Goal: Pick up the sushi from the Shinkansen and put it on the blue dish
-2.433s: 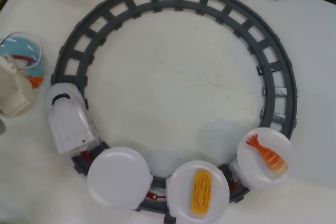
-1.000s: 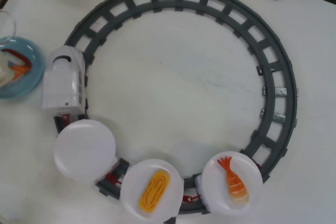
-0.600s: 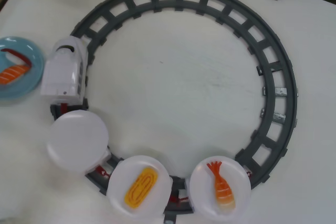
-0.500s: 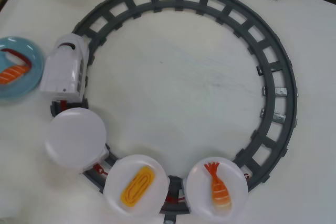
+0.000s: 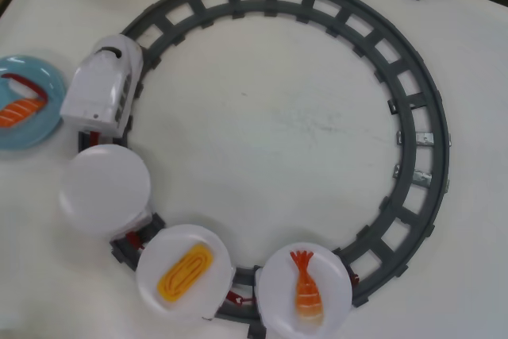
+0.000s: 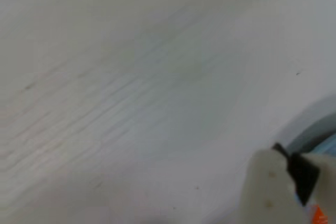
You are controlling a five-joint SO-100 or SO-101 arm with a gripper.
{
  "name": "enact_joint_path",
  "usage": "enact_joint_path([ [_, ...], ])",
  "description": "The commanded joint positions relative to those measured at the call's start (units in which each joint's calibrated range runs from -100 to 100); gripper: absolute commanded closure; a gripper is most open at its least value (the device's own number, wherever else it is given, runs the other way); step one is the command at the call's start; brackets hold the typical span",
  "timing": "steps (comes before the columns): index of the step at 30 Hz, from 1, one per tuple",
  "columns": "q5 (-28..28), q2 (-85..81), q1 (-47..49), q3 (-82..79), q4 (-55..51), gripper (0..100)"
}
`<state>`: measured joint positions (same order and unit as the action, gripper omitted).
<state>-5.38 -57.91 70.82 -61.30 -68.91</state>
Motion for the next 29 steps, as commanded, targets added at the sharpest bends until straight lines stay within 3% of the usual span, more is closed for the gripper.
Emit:
enact_joint_path([
  [1, -0.1, -8.1, 0.2, -1.4, 0.5, 97],
  [7, -0.6, -12.6, 1.5, -3.5, 0.9, 97],
  [16, -1.2, -22.8, 12.8, -8.4, 1.8, 97],
  [29, -1.2, -27.4, 16.3, -10.9, 3.2, 97],
])
